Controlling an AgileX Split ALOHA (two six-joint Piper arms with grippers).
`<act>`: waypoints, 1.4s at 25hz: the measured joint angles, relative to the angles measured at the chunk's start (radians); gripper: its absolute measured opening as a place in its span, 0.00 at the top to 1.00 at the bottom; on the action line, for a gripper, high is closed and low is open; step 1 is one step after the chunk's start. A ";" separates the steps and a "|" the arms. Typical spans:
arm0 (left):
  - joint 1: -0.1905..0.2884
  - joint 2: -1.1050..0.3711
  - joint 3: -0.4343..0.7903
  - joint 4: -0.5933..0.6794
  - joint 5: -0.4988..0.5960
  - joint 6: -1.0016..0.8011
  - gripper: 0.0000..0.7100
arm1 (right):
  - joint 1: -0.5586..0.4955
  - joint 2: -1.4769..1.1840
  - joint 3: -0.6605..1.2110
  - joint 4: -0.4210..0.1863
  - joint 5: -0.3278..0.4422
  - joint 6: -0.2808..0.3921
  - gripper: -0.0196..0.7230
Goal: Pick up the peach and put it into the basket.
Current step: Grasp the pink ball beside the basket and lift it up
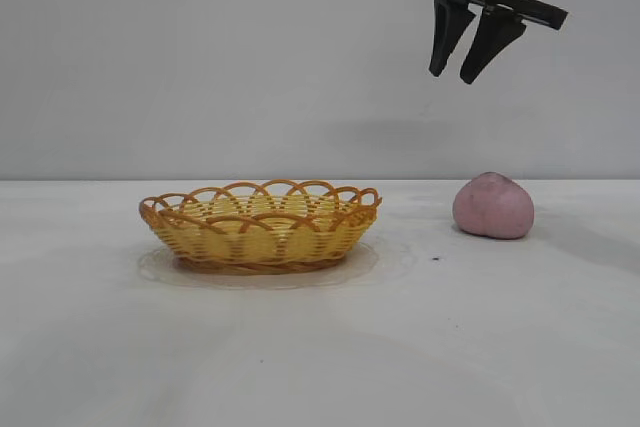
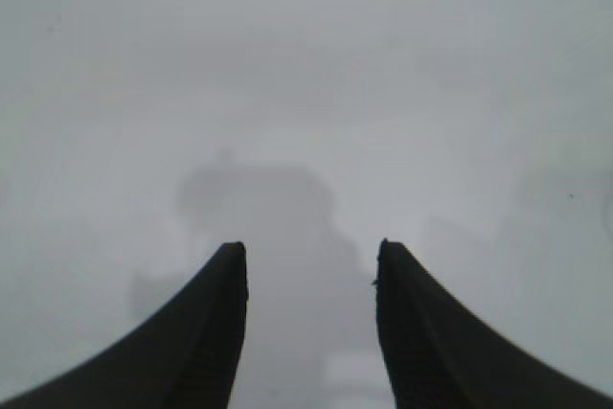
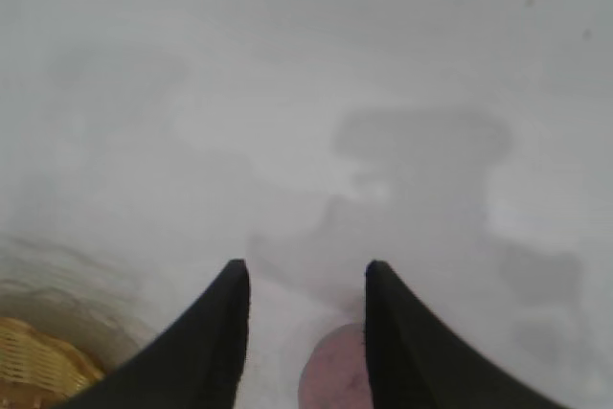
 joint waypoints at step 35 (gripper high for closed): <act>-0.022 -1.030 0.168 -0.176 0.408 0.181 0.61 | 0.000 -0.002 0.000 -0.081 0.084 -0.002 0.66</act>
